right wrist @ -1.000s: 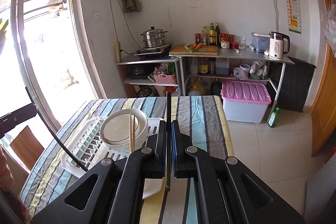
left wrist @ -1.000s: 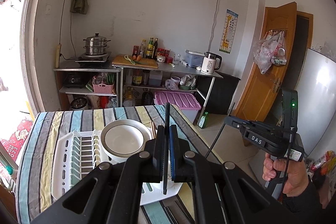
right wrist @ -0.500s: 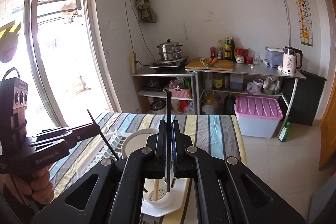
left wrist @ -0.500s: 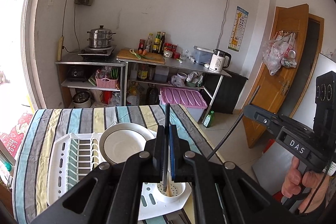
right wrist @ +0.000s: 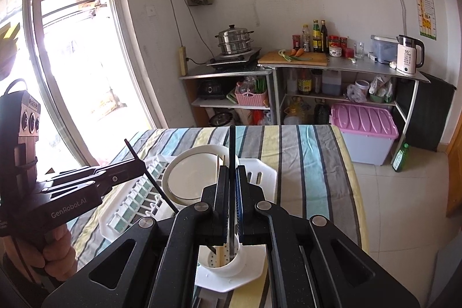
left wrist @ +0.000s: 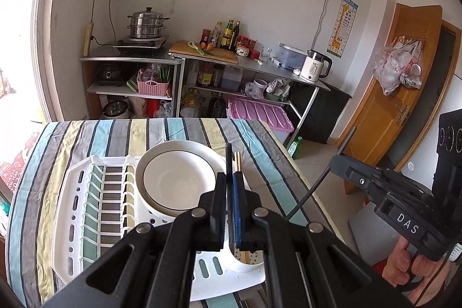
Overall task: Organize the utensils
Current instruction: 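Lower both black chopsticks into the cup and open both tools, then move both tools back down toward the remaining chopsticks on the cloth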
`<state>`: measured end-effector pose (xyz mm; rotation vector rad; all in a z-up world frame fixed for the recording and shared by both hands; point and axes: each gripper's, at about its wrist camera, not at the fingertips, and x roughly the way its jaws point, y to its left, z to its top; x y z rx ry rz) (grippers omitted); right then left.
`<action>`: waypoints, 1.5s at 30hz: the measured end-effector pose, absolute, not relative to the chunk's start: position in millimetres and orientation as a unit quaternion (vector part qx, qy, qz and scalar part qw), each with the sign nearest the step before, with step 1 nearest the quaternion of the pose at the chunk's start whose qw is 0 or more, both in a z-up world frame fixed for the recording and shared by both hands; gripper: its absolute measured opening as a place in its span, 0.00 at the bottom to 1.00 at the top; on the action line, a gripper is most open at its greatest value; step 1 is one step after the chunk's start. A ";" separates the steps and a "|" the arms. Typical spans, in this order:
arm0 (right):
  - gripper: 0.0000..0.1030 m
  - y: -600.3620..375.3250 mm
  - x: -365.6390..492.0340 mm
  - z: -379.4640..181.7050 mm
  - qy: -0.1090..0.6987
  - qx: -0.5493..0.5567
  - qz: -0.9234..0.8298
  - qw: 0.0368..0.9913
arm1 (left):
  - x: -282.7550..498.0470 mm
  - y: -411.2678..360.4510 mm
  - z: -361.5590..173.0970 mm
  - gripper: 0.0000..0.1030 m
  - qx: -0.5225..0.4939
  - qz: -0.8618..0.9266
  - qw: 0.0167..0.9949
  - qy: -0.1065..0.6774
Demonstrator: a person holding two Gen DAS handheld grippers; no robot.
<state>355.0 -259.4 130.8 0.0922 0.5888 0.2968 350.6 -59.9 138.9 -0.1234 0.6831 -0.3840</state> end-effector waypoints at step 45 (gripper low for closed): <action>0.15 -254.2 198.8 77.3 0.281 0.046 0.166 0.944 | 195.1 -5.8 87.6 0.21 -0.033 -0.157 0.945 0.286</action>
